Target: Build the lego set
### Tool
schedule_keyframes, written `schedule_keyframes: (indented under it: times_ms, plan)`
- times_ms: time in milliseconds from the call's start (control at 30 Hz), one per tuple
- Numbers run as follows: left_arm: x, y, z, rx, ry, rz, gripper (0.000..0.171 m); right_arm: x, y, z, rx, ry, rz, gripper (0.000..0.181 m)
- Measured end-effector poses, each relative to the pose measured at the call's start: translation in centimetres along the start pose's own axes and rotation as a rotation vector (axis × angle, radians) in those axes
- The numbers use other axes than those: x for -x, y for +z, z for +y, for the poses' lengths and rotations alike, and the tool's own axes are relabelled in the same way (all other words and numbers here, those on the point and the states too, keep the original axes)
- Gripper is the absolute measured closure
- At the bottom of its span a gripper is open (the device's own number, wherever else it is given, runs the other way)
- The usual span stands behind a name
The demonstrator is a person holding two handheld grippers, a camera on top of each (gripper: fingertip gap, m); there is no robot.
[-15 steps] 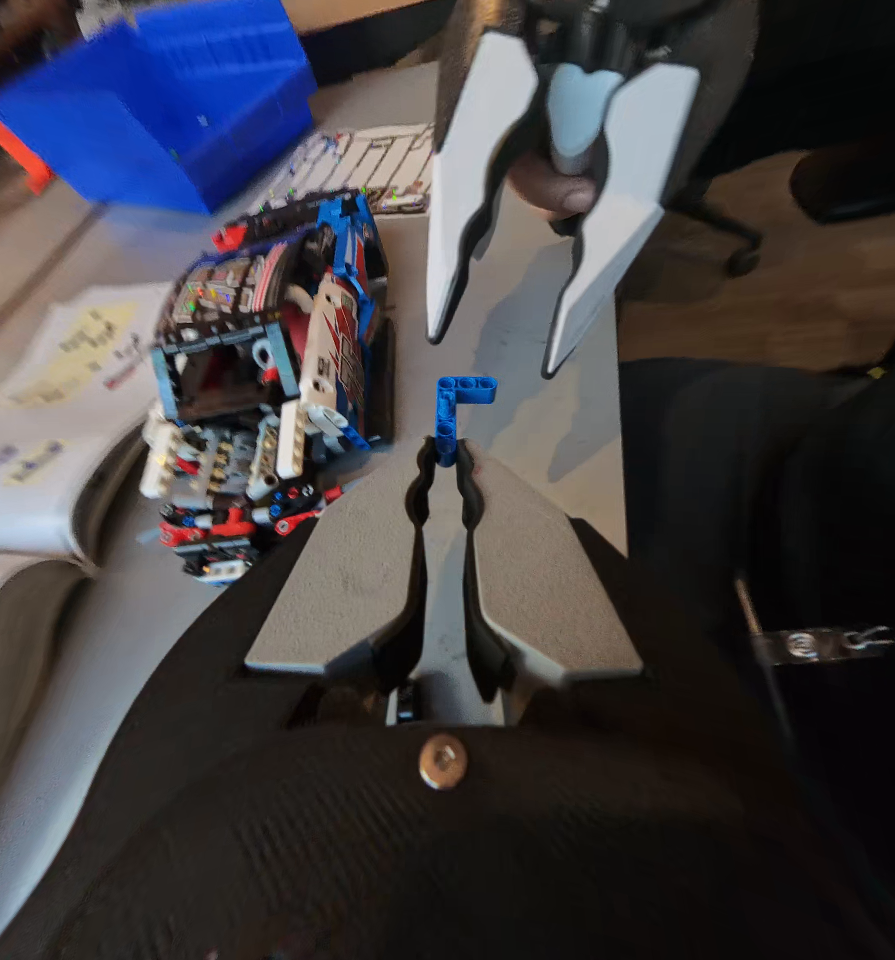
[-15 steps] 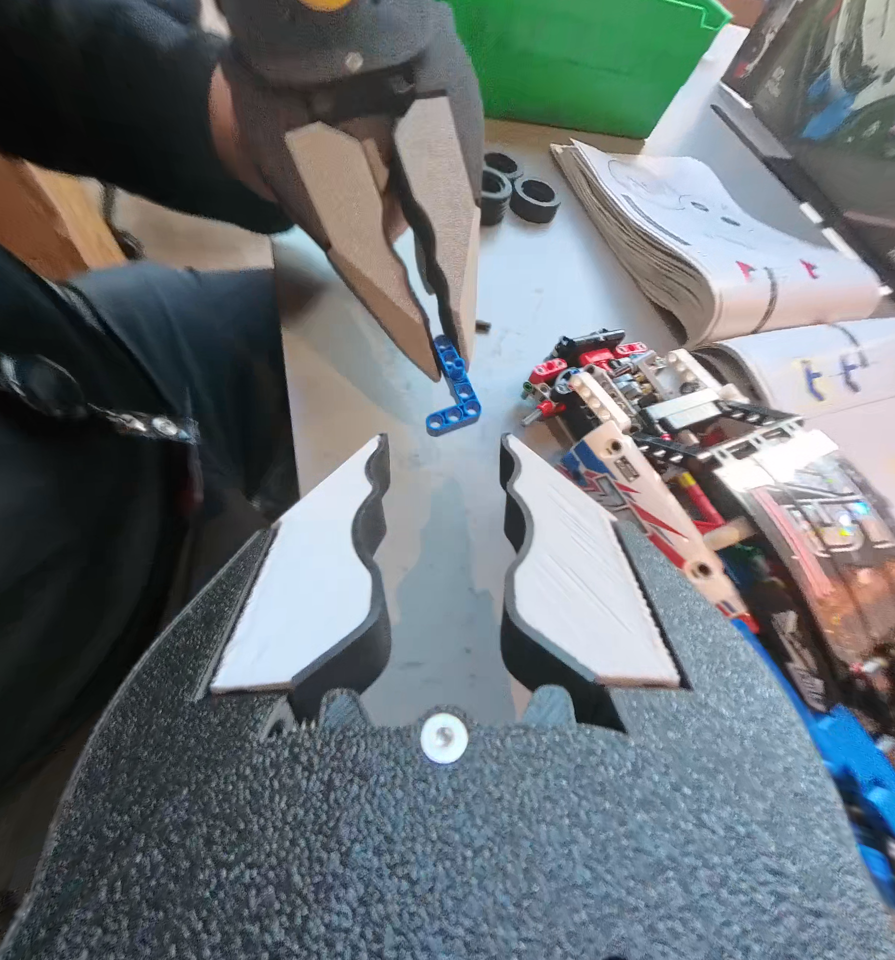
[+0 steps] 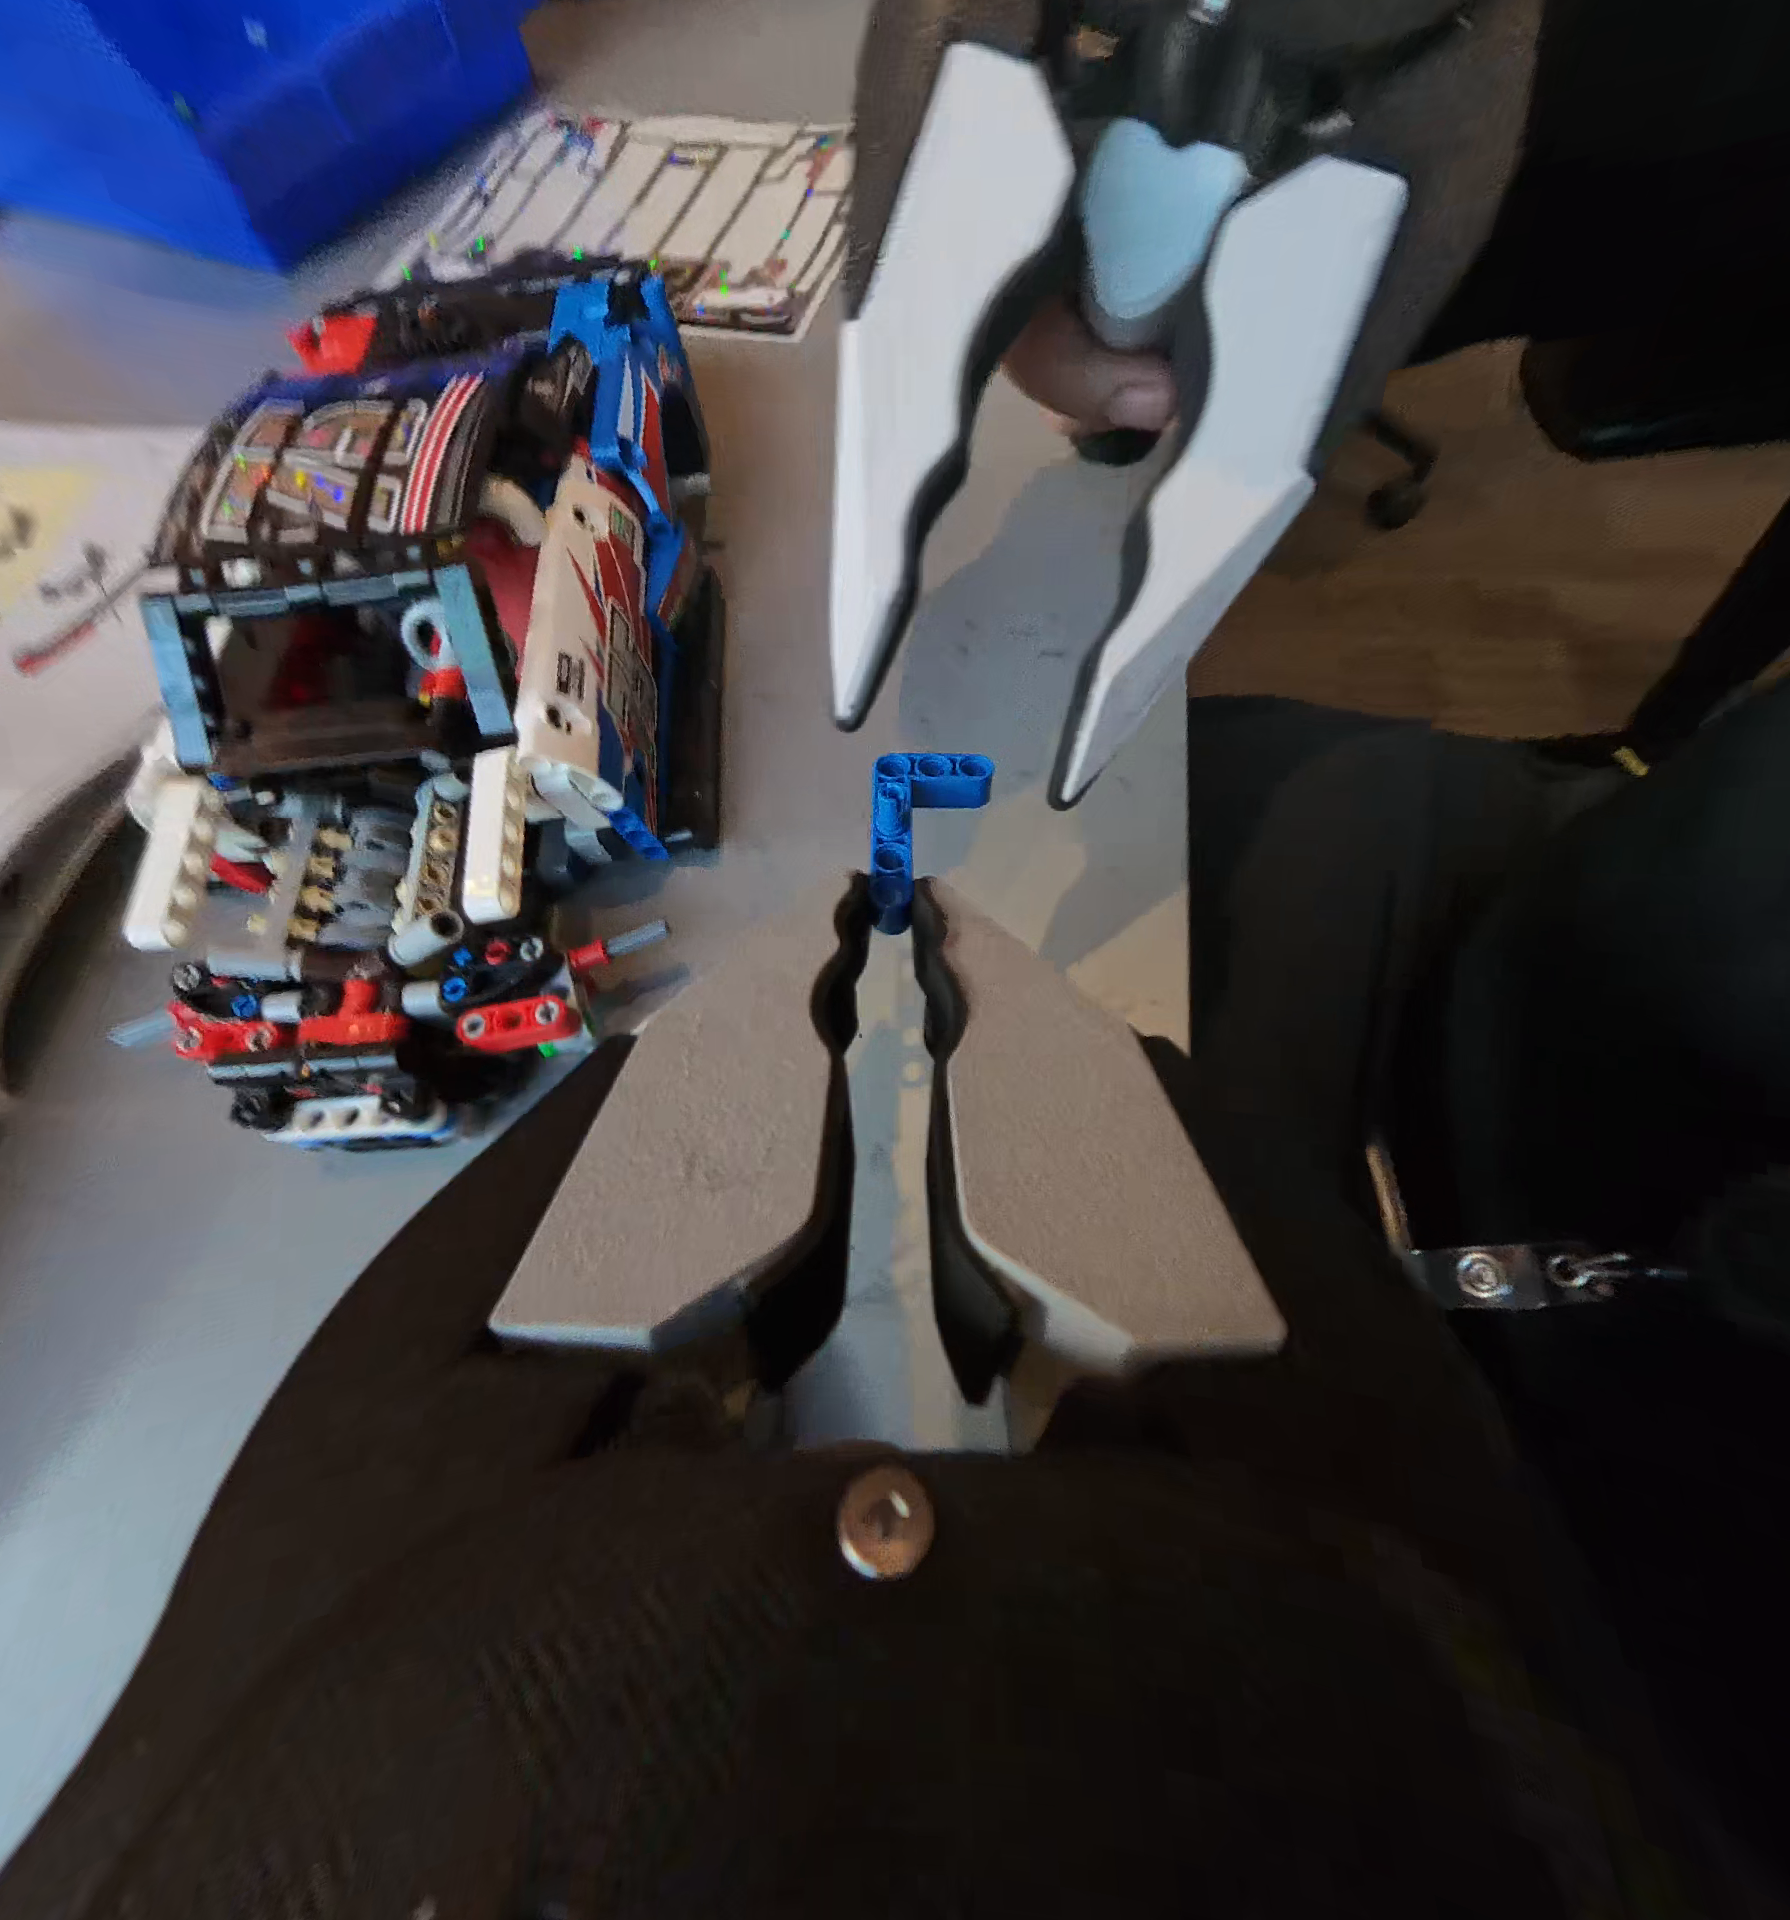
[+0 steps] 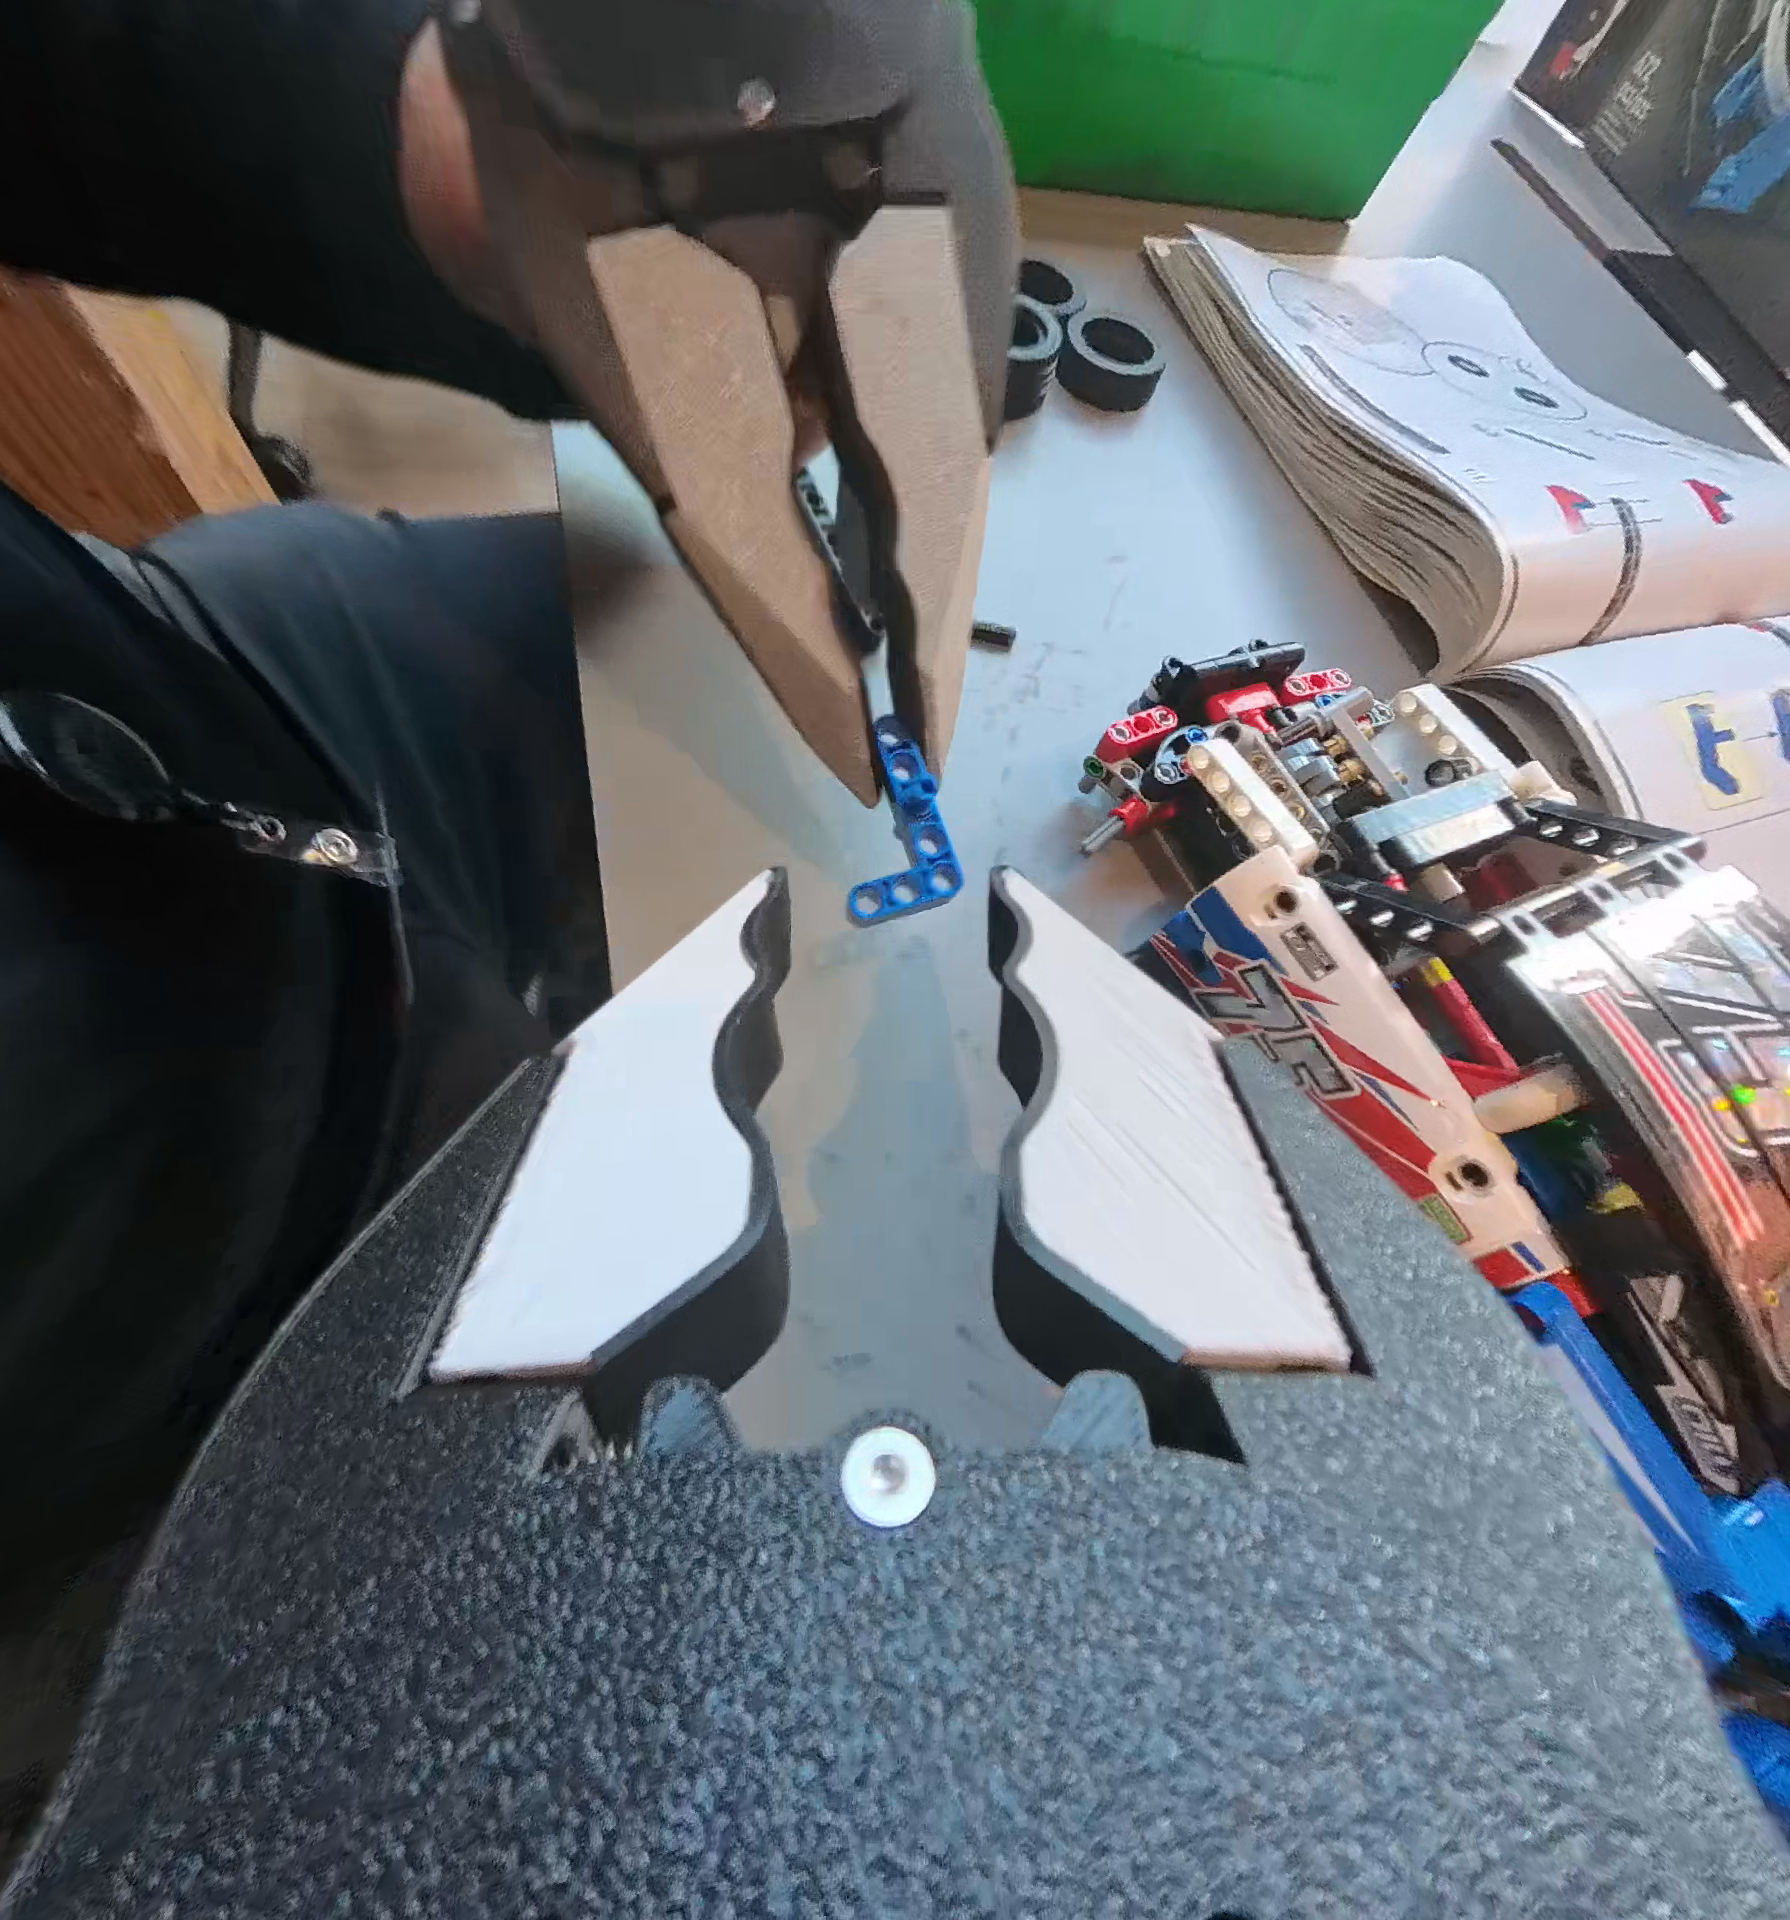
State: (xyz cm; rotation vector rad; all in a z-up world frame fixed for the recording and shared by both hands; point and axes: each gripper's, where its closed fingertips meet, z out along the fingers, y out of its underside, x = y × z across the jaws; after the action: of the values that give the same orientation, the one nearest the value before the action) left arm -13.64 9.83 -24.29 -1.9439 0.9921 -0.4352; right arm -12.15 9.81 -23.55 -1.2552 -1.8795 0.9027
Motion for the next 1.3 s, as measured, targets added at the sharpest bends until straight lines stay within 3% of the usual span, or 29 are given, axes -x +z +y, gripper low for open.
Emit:
schedule_keyframes:
  times_ms: [133, 233, 333, 900, 1133, 1300]
  plan:
    - [-0.2, 0.3, 0.0, -0.014, -0.215, 0.117, 0.167, -0.5, 0.6, 1.7, 0.103, -0.097, 0.068, 0.145]
    - [-0.1, 0.9, 0.5, 0.016, -0.258, 0.137, 0.167, -0.5, 1.2, 2.9, 0.162, -0.121, 0.083, 0.153]
    - [0.0, 1.5, 1.2, 0.056, -0.238, 0.115, 0.167, -0.4, 1.5, 3.5, 0.178, -0.126, 0.088, 0.162]
    - [0.2, 1.8, 1.1, 0.067, -0.188, 0.074, 0.167, -0.6, 1.5, 3.7, 0.142, -0.040, 0.074, 0.160]
    - [0.9, 1.0, 0.1, 0.009, -0.180, 0.043, 0.167, -1.1, 0.5, 2.3, 0.020, 0.151, 0.011, 0.160]
    - [0.0, -0.4, -2.1, -0.109, 0.051, 0.016, 0.166, -0.3, -0.5, 0.0, -0.119, 0.303, -0.136, 0.156]
